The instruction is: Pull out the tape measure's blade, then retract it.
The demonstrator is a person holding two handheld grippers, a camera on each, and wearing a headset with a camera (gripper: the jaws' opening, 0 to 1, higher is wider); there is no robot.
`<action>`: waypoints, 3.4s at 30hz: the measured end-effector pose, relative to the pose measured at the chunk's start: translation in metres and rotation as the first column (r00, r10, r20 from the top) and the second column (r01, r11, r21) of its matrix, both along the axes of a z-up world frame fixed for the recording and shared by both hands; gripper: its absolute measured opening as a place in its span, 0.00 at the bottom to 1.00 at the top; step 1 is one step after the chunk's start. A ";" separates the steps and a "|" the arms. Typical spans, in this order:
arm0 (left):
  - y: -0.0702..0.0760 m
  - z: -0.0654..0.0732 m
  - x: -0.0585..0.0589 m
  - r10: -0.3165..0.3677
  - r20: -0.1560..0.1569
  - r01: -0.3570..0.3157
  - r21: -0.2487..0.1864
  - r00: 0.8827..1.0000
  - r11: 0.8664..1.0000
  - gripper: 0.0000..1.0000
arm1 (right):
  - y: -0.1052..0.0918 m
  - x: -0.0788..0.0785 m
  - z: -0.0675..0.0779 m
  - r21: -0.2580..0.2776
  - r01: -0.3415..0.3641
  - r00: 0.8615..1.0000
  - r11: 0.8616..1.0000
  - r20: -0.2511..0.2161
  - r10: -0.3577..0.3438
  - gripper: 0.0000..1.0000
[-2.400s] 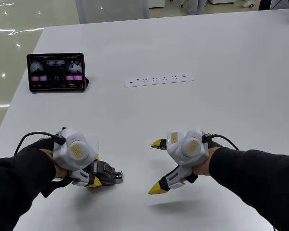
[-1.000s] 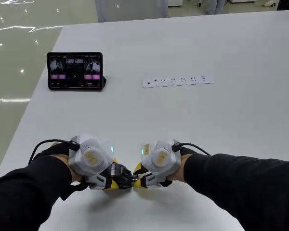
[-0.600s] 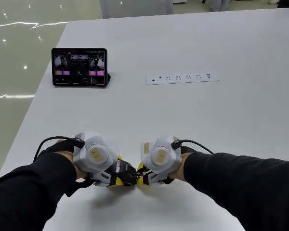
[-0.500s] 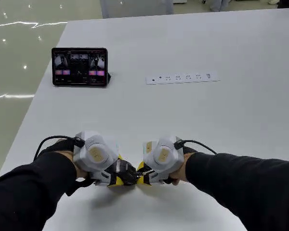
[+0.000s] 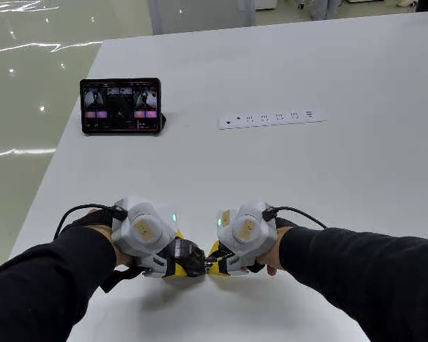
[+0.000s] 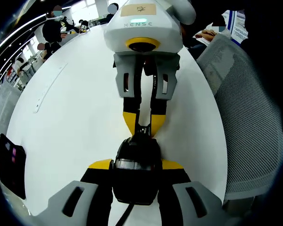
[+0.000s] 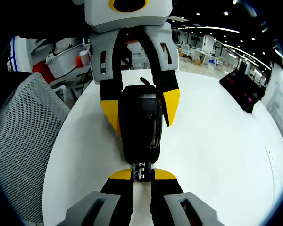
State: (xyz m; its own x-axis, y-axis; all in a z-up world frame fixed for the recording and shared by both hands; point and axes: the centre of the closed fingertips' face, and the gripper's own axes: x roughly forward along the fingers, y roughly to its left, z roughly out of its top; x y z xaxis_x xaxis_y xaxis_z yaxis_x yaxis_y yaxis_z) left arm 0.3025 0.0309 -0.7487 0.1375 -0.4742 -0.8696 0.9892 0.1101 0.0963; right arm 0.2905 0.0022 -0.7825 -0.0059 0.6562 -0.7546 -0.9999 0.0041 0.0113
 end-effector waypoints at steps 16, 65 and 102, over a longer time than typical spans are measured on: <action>0.000 0.001 0.001 0.016 0.012 -0.016 -0.015 1.000 1.000 0.31 | -0.016 0.001 0.000 -0.020 0.005 1.000 1.000 -0.006 -0.005 0.10; -0.001 0.001 0.001 0.025 0.018 -0.025 -0.019 1.000 1.000 0.31 | -0.056 0.002 0.003 -0.044 0.044 0.999 0.998 -0.013 -0.045 0.10; -0.002 0.001 0.002 0.035 0.017 -0.034 -0.032 0.999 0.999 0.31 | -0.089 0.005 0.002 -0.058 0.058 0.998 0.997 -0.026 -0.060 0.10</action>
